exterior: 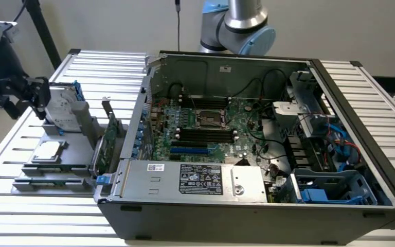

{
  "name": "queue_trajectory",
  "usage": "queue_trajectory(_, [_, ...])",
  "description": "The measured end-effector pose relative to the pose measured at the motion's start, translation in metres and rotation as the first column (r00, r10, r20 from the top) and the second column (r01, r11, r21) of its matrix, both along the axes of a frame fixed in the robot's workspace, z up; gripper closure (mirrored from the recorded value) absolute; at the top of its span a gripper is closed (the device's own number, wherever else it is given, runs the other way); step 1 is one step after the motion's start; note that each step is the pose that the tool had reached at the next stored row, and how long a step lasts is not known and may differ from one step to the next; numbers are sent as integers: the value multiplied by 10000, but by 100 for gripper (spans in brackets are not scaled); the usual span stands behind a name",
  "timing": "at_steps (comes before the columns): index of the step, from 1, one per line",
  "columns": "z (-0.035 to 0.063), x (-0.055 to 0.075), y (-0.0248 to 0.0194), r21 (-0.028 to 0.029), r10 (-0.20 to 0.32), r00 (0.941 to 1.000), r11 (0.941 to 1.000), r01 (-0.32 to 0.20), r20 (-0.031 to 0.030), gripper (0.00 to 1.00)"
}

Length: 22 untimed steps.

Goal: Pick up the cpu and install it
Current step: 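Pick up the cpu and move it towards the insertion slot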

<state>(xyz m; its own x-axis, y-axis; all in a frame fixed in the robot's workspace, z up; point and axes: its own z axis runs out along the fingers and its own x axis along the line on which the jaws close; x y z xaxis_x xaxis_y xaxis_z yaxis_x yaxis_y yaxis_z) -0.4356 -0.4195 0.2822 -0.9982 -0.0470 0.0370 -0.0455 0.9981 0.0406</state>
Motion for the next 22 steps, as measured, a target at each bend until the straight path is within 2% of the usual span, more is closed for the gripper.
queue_trajectory(22, [-401, 30, -68, -2, 0, 10000, 10000, 0, 3, 40])
